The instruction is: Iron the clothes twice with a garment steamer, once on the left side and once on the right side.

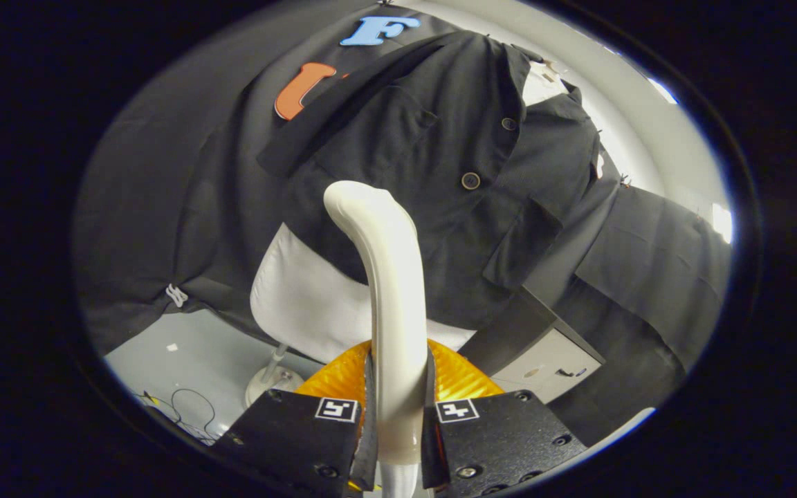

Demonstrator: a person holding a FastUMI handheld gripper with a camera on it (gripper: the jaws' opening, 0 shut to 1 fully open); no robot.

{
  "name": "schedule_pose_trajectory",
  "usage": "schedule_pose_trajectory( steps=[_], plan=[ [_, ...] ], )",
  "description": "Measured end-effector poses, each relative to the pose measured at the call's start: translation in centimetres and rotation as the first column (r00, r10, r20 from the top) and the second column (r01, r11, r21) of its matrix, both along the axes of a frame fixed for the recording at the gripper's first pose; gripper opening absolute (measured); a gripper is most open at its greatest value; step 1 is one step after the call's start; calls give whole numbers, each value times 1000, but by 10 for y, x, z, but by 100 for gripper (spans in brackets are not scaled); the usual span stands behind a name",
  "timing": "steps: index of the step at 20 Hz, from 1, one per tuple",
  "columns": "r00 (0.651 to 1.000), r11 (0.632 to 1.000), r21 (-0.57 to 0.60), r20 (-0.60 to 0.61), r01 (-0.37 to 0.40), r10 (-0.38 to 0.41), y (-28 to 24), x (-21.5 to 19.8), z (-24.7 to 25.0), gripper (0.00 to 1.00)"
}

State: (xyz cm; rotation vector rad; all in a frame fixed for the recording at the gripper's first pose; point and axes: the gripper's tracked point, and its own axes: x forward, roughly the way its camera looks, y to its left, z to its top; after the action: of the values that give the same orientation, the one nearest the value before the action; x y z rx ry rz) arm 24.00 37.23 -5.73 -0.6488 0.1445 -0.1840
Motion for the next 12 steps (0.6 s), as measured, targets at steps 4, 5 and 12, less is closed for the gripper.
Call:
schedule_pose_trajectory(
  steps=[4, 5, 12],
  plan=[
    [1000, 1000, 5, -23, -2, 2, -3, 1, -9, 28],
    [999, 1000, 5, -32, -1, 1, -4, 1, -11, 28],
    [994, 993, 110, -97, -36, 47, -10, -13, -27, 28]
  ],
)
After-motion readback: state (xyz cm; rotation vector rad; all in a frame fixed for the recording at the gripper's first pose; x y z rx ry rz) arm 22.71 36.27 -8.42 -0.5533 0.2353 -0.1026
